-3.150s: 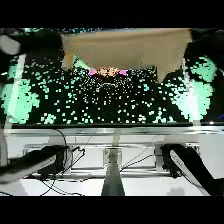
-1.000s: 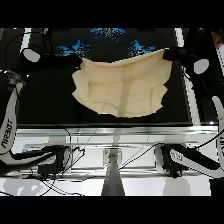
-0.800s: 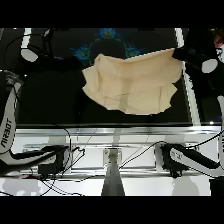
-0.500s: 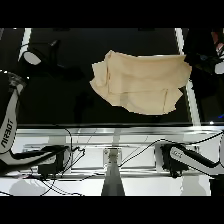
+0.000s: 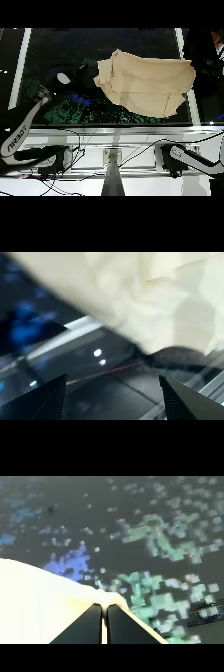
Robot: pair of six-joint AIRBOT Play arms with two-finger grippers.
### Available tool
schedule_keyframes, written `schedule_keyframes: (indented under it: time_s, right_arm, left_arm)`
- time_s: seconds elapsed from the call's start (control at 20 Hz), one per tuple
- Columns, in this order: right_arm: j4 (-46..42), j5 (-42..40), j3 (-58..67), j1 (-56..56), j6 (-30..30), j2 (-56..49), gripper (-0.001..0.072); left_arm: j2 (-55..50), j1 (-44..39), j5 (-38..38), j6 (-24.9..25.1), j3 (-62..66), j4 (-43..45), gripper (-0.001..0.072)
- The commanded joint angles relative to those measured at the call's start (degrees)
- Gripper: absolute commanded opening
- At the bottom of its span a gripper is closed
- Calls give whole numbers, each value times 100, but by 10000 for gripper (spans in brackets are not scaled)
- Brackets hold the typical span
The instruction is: Fold the clothes and pants, and hang the long-sleeved shirts on hangers.
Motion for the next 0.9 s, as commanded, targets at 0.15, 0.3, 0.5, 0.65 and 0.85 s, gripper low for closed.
schedule_keyframes:
  time_s: [0.15, 0.3, 0.5, 0.65, 0.85]
  right_arm:
    - [-9, 46, 0, -15, 0, -4, 10]
    - [-7, 37, 0, -15, 0, -4, 10]
    - [-4, 46, 0, -15, 0, -4, 10]
    - [-2, 46, 0, -15, 0, -4, 10]
    - [7, 83, 0, -15, 0, -4, 10]
  left_arm:
    - [-623, -682, 905, -271, -125, -520, 617]
    - [-721, -680, 964, -306, -122, -656, 532]
    - [-721, -708, 1377, -302, -125, -970, 280]
    - [-730, -708, 1593, -302, -125, -1325, 280]
    - [-758, -723, 1596, -302, -122, -1377, 280]
